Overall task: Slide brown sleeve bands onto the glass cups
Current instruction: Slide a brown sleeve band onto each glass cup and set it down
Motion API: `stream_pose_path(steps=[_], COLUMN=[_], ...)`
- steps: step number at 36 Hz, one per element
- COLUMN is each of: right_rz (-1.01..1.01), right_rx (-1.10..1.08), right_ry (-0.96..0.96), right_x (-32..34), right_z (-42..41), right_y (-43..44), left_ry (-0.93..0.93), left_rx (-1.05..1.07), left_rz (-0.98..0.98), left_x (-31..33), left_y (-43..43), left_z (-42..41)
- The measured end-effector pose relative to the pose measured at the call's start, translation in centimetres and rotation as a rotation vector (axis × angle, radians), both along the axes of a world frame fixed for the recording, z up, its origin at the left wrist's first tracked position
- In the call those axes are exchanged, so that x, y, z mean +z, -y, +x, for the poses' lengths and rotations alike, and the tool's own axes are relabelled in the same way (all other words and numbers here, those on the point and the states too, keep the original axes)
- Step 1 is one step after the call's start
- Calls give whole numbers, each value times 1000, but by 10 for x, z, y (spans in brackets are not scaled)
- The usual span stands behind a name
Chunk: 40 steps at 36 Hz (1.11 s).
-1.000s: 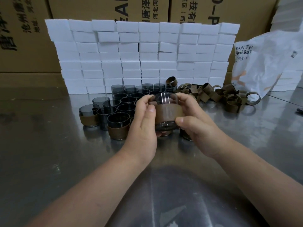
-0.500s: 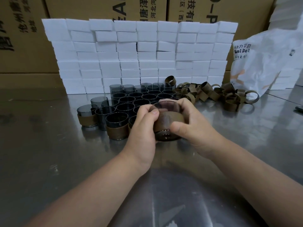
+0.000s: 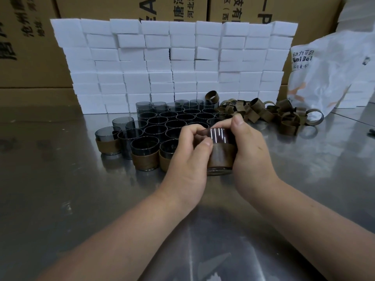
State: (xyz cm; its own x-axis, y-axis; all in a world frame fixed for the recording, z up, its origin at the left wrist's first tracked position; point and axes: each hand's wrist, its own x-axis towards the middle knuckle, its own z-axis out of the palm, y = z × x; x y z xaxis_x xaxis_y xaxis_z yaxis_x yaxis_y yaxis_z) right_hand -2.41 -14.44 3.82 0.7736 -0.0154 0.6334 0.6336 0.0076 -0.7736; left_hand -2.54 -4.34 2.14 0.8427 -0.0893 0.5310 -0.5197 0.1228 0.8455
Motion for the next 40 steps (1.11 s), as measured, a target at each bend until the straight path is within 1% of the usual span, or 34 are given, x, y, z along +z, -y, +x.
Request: stream_pose_path(steps=[2,6,9,11,13,16,20,28,34,40], right_rz=[13,35,23,13,4,-4,-9,-22,-54,-56], right_rx=[-35,-55,-63,-61,-60,-50,-44,-25,-47,-11], right_ry=[-8,-10,-11,-15,-9,1,-4,-56,-52,-74], right_x=[0,-1,-1,-2,-2,-2,-2,1,2,1], right_z=[0,-1,-1,-1,-1,-2,-2,-3,-3,-3], right_y=[0,-1,-1,-1,-1,-3,-4,-4,-3,-2], left_ry=[31,73,81,120,151,157,178,200,206,207], left_rx=[-31,-29,-28,-1,22,55,80,96,104,95], left_rz=[23,75,82,85,47,-32,-48,-32,-9,16], left_x=[0,-1,-3,-3,-4,-4,-5,-7,-7,-8], left_y=[0,-3,-5,-5,-3,0,0,0,-1,-2], left_z=[-1,-1,-1,-1,-1,-2,-2,-2,-2,-2])
